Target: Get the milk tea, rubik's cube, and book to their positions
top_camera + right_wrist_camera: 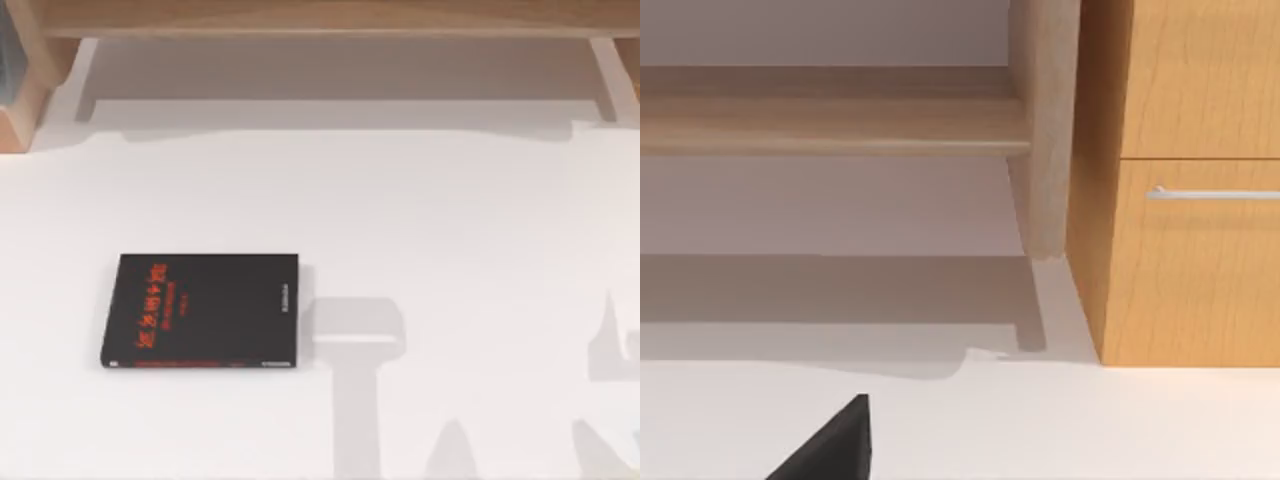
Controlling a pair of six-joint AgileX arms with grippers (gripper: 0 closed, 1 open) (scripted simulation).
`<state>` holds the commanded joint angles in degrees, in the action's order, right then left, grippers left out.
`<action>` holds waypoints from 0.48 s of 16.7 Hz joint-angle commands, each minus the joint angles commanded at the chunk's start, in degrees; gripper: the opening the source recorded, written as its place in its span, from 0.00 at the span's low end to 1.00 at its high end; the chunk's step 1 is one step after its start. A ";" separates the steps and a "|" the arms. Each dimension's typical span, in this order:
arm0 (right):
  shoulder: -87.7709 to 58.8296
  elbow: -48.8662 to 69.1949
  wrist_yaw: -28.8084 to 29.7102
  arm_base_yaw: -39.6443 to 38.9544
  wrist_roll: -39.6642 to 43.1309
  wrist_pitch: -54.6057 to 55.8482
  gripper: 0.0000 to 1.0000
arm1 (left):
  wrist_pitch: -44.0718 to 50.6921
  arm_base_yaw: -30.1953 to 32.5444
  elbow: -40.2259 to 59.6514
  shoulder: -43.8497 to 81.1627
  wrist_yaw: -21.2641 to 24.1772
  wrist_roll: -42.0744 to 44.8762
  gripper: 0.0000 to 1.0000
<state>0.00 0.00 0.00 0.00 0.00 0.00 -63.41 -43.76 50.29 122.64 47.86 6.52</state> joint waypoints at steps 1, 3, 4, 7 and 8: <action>0.00 0.00 0.00 0.00 0.00 0.00 1.00 | -0.26 -0.37 -0.48 -0.23 0.36 0.07 1.00; 0.00 0.00 0.00 0.00 0.00 0.00 1.00 | -0.28 -0.40 -0.51 -0.23 0.39 0.08 1.00; 0.00 0.00 0.00 0.00 0.00 0.00 1.00 | -0.14 -0.10 -0.30 0.06 0.25 0.05 1.00; 0.00 0.00 0.00 0.00 0.00 0.00 1.00 | 2.03 -0.49 -0.86 -2.15 0.68 0.16 1.00; 0.00 0.00 0.00 0.00 0.00 0.00 1.00 | 3.31 -0.72 -1.07 -3.73 0.91 0.21 1.00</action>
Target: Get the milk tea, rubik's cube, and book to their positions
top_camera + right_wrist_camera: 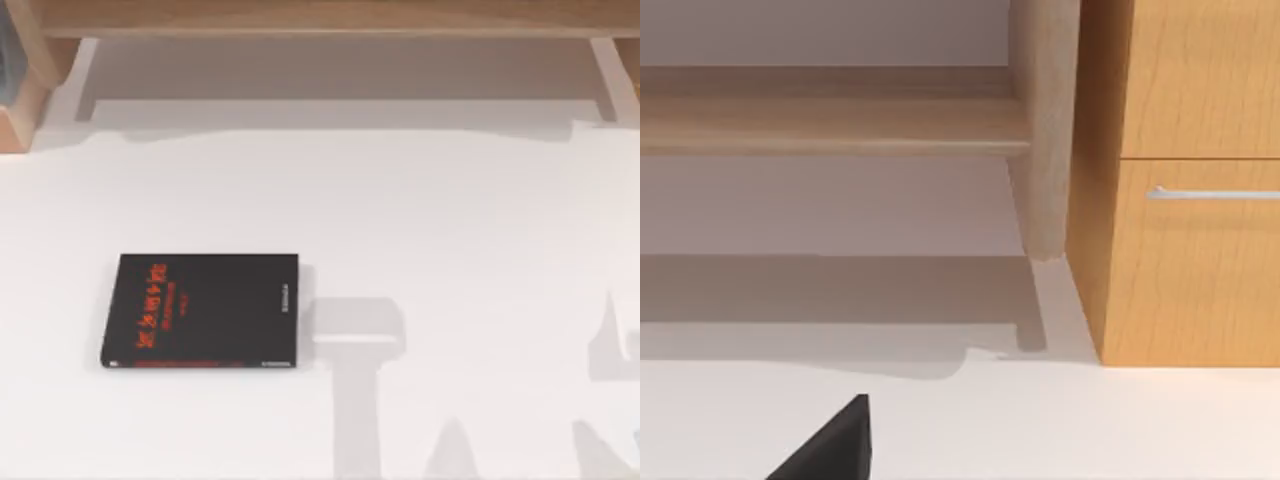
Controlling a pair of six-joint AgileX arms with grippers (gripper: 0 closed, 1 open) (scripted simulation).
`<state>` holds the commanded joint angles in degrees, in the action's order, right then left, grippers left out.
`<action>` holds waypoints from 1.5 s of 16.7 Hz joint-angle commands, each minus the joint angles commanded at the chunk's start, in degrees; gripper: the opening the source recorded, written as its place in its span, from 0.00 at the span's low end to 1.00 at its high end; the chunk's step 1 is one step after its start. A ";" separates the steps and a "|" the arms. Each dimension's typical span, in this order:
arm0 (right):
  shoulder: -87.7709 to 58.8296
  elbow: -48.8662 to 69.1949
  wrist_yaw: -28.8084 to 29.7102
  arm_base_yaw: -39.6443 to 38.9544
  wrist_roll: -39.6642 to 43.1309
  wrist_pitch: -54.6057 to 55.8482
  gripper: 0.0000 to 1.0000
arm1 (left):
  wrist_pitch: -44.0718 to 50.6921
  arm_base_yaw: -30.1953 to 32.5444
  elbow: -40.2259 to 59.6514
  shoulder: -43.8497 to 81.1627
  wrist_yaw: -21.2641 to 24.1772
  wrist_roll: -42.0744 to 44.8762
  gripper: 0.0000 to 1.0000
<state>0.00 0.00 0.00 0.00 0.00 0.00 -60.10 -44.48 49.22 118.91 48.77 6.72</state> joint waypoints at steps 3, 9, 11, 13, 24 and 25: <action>0.00 0.00 0.00 0.00 0.00 0.00 1.00 | 2.75 -0.80 -0.47 -3.45 0.51 0.29 1.00; 0.00 0.00 0.00 0.00 0.00 0.00 1.00 | 7.04 -1.75 -1.26 -8.20 1.50 0.51 1.00; 0.00 0.00 0.00 0.00 0.00 0.00 1.00 | 6.87 -1.42 -0.98 -8.01 1.40 0.50 1.00; 0.00 0.00 0.00 0.00 0.00 0.00 1.00 | 6.80 -0.93 -1.08 -9.75 0.08 0.28 1.00; 0.00 0.00 0.00 0.00 0.00 0.00 1.00 | 19.73 18.21 -13.86 -55.97 -25.35 -3.43 1.00; 0.00 0.00 0.00 0.00 0.00 0.00 1.00 | 22.54 20.64 -16.39 -62.34 -27.97 -3.82 1.00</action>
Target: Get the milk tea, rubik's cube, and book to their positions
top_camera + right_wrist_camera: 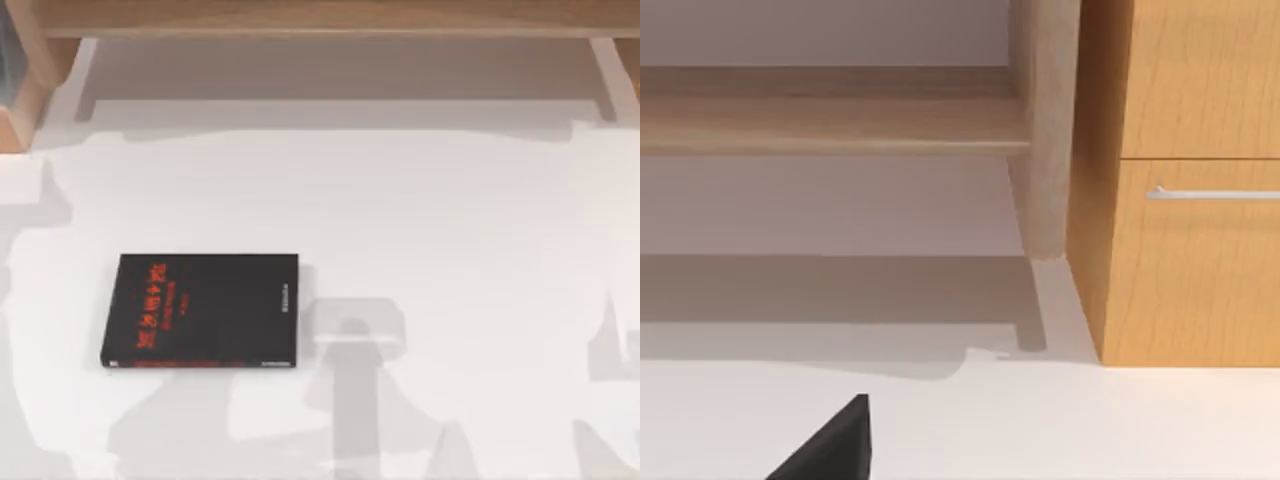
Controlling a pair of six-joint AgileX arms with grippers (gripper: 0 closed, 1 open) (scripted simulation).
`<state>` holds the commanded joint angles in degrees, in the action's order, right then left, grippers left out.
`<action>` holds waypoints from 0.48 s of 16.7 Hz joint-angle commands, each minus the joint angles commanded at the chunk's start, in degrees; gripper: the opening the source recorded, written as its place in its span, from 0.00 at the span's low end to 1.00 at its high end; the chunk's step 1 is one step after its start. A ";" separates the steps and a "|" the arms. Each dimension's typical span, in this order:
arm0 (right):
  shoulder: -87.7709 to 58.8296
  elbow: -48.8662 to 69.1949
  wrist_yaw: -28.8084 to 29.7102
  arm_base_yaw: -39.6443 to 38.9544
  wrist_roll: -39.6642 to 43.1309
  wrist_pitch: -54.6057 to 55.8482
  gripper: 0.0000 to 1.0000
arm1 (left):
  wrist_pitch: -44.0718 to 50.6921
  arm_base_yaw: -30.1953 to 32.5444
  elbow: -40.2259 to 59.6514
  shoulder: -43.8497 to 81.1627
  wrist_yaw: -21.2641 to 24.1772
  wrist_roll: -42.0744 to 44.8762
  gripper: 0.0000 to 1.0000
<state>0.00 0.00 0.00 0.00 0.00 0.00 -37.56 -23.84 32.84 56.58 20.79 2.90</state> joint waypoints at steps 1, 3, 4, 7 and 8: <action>0.00 0.00 0.00 0.00 0.00 0.00 1.00 | 3.10 2.43 -2.72 -6.47 -2.54 -0.38 1.00; 0.00 0.00 0.00 0.00 0.00 0.00 1.00 | 9.88 7.28 -8.62 -19.26 -7.32 -1.07 1.00; 0.00 0.00 0.00 0.00 0.00 0.00 1.00 | 13.44 9.66 -11.73 -25.32 -9.52 -1.39 1.00; 0.00 0.00 0.00 0.00 0.00 0.00 1.00 | 23.88 16.16 -20.81 -40.89 -15.03 -2.15 1.00; 0.00 0.00 0.00 0.00 0.00 0.00 1.00 | 27.06 18.02 -23.56 -44.94 -16.50 -2.34 1.00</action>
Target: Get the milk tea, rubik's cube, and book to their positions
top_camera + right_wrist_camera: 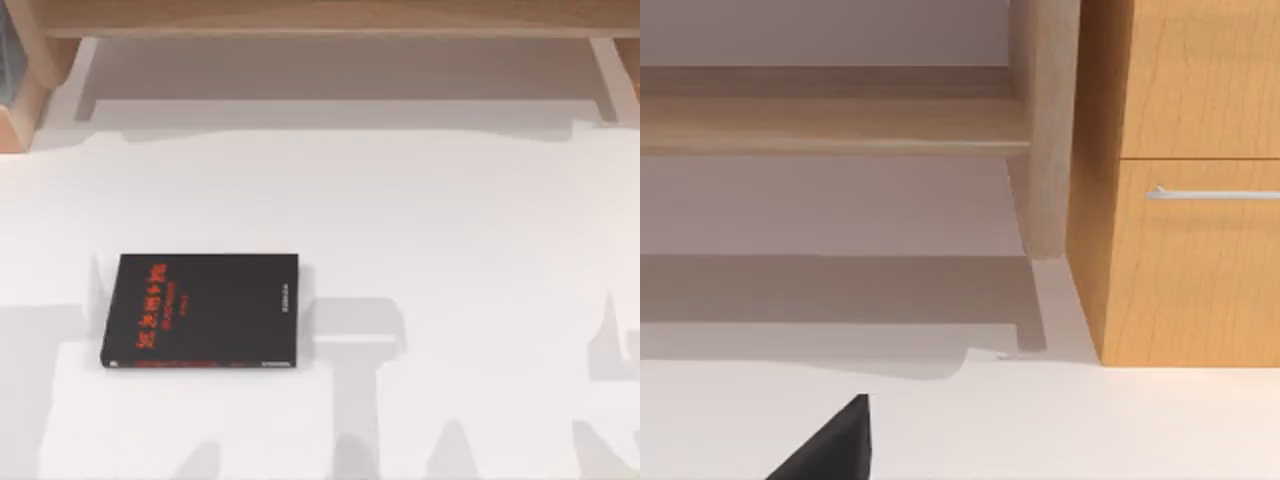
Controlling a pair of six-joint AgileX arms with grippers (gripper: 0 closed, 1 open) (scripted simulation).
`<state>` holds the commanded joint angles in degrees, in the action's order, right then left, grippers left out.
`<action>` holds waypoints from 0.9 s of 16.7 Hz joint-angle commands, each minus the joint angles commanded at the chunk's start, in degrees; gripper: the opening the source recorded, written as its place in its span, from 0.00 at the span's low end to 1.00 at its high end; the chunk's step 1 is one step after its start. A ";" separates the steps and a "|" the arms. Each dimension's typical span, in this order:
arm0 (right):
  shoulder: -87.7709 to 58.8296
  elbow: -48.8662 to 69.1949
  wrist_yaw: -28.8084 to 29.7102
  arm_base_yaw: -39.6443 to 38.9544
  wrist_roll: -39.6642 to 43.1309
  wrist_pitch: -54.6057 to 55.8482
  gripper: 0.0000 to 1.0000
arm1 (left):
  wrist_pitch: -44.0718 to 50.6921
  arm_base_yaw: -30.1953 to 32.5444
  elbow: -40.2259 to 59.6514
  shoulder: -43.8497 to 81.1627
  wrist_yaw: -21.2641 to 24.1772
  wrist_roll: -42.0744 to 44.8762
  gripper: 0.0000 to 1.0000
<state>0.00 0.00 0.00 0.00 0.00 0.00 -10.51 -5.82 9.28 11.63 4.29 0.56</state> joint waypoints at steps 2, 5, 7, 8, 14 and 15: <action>0.00 0.00 0.00 0.00 0.00 0.00 1.00 | 5.44 3.05 -4.74 -6.31 -2.32 -0.31 1.00; 0.00 0.00 0.00 0.00 0.00 0.00 1.00 | 10.09 5.61 -8.91 -11.21 -4.15 -0.54 1.00; 0.00 0.00 0.00 0.00 0.00 0.00 1.00 | 10.51 5.82 -9.28 -11.64 -4.29 -0.56 1.00; 0.00 0.00 0.00 0.00 0.00 0.00 1.00 | 10.51 5.82 -9.28 -11.64 -4.29 -0.56 1.00; -3.65 3.02 0.01 -0.50 0.51 -3.83 1.00 | 10.51 5.82 -9.28 -11.64 -4.29 -0.56 1.00; -6.05 4.82 0.01 -0.80 0.81 -6.32 1.00 | 10.51 5.82 -9.28 -11.64 -4.29 -0.56 1.00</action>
<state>-6.05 4.82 0.01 -0.80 0.81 -6.32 0.00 0.00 0.00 0.00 0.00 0.00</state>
